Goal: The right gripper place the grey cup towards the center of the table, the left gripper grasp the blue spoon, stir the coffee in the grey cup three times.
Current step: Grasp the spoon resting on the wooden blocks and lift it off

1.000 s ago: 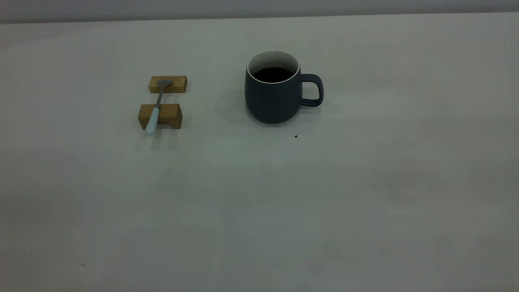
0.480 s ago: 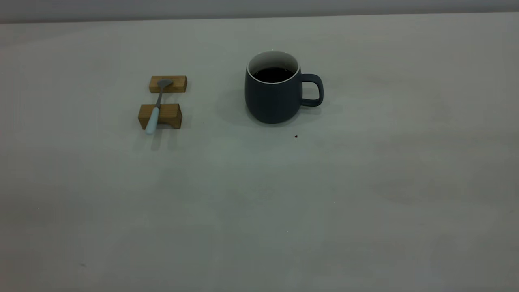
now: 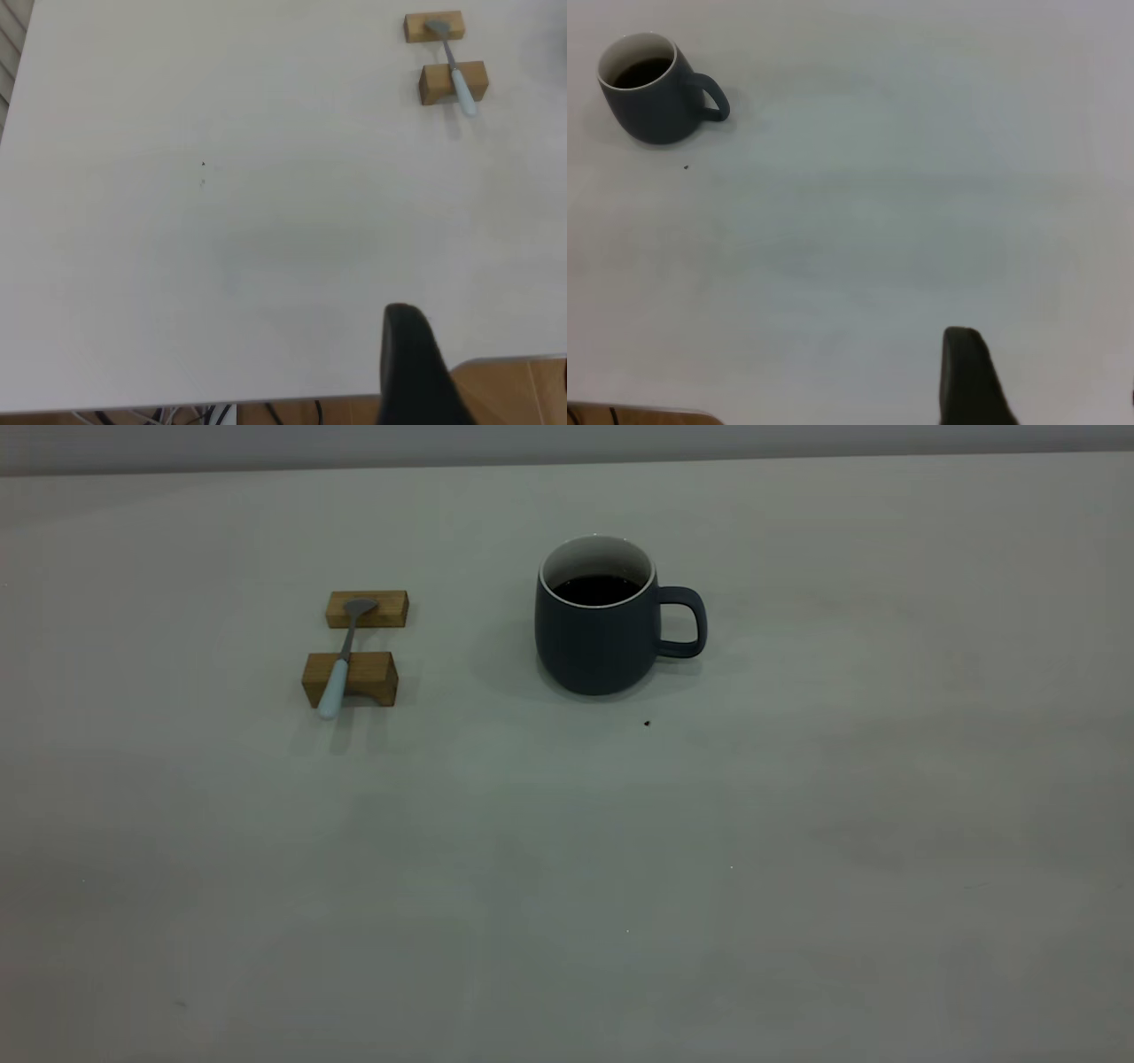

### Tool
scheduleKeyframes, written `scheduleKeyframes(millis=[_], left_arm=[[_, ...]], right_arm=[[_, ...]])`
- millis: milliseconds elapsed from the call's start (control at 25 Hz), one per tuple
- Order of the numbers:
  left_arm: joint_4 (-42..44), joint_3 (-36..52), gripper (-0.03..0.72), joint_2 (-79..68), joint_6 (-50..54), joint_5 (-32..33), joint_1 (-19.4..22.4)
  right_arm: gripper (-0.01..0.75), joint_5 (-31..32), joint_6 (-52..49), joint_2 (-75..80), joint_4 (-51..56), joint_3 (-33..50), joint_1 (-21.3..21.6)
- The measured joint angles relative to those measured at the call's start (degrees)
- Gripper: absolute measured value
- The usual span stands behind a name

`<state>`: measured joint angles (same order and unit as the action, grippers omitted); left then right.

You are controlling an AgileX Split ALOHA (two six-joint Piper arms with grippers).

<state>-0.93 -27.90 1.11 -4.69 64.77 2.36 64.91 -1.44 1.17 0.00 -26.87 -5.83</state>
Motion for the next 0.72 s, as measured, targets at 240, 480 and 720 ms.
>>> scheduleKeyframes(millis=[240,480,720], left_arm=[[0.0,0.0,0.477,0.0,0.0,0.0,0.0],[0.0,0.0,0.477,-0.1,0.4,0.0,0.0],[0.0,-1.2,0.544,-10.6,0.6,-2.7,0.0]], right_arm=[[0.474,0.0,0.0,0.0,0.0,0.0,0.0],[0.474,0.0,0.0,0.0,0.0,0.0,0.0],[0.474,0.0,0.0,0.0,0.0,0.0,0.0]])
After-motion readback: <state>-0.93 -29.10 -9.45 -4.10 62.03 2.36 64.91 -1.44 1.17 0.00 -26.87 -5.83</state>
